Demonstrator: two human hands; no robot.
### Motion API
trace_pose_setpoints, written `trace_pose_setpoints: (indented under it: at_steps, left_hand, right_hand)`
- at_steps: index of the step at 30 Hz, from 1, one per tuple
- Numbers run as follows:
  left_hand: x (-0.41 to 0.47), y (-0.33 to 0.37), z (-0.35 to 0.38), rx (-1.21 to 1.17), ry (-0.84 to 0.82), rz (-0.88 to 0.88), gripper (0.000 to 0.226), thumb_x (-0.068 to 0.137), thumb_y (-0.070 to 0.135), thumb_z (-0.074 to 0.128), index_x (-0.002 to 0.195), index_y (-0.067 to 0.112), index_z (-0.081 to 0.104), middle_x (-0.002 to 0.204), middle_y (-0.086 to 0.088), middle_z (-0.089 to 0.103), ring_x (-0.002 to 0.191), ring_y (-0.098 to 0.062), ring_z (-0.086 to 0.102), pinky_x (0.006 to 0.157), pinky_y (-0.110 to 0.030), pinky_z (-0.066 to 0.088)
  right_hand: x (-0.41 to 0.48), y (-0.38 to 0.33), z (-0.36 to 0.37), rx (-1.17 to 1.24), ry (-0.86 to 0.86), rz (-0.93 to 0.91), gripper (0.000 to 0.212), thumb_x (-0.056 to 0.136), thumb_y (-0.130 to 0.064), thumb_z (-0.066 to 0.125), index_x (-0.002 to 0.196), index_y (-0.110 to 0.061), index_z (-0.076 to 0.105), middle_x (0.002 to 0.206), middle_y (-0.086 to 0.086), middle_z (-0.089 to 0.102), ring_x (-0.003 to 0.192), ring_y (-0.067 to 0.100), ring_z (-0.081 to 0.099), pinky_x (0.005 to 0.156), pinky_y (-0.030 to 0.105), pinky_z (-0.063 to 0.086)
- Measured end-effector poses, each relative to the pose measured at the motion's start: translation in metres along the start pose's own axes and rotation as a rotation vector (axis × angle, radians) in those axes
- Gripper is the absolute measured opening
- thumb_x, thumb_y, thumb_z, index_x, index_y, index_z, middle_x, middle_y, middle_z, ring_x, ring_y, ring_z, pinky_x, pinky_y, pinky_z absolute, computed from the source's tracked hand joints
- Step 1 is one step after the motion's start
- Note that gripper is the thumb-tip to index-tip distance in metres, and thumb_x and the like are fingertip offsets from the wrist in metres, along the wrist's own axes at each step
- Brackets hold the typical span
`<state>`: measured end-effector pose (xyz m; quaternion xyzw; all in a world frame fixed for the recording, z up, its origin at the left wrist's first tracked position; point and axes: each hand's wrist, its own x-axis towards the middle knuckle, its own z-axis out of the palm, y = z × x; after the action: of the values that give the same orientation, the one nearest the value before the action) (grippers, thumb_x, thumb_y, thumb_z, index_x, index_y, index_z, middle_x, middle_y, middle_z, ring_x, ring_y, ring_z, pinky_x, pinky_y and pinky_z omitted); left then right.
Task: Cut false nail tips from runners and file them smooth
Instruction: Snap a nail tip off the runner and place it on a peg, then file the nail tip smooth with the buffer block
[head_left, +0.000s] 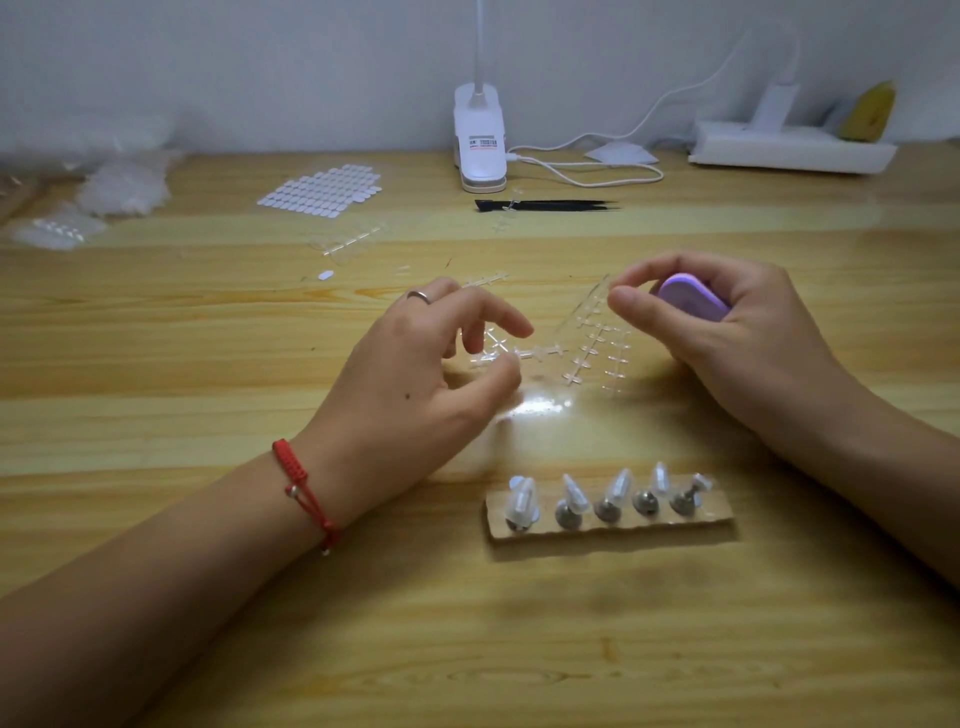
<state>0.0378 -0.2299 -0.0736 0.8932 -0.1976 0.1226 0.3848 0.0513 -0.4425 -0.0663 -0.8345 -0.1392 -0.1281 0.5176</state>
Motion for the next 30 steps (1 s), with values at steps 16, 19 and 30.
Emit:
trace_pose_setpoints:
  at_steps: [16, 19, 30]
  left_hand:
    - [0.002, 0.009, -0.006, -0.362, -0.153, -0.031, 0.020, 0.083, 0.036, 0.053, 0.073, 0.028, 0.069, 0.082, -0.001, 0.059, 0.080, -0.014, 0.051, 0.072, -0.032, 0.037]
    - [0.002, 0.009, -0.006, -0.382, -0.105, -0.026, 0.015, 0.081, 0.033, 0.058, 0.071, 0.026, 0.067, 0.078, 0.004, 0.060, 0.071, -0.007, 0.048, 0.067, -0.028, 0.036]
    - [0.001, 0.005, -0.001, -0.284, 0.017, 0.044, 0.015, 0.076, 0.039, 0.069, 0.080, 0.026, 0.076, 0.071, 0.000, 0.063, 0.074, -0.003, 0.050, 0.068, -0.009, 0.031]
  right_hand:
    - [-0.008, -0.015, 0.009, 0.254, -0.127, 0.007, 0.017, 0.074, -0.033, 0.070, 0.087, -0.022, 0.071, 0.060, 0.022, 0.036, 0.049, 0.017, 0.029, 0.045, 0.014, 0.028]
    - [-0.008, -0.011, 0.008, 0.208, -0.137, 0.011, 0.026, 0.075, -0.037, 0.069, 0.098, -0.027, 0.071, 0.061, 0.007, 0.045, 0.049, 0.005, 0.037, 0.052, 0.008, 0.033]
    - [-0.012, -0.014, 0.011, 0.282, -0.188, 0.096, 0.019, 0.074, -0.042, 0.070, 0.078, -0.023, 0.071, 0.051, -0.015, 0.050, 0.046, 0.003, 0.041, 0.047, 0.012, 0.034]
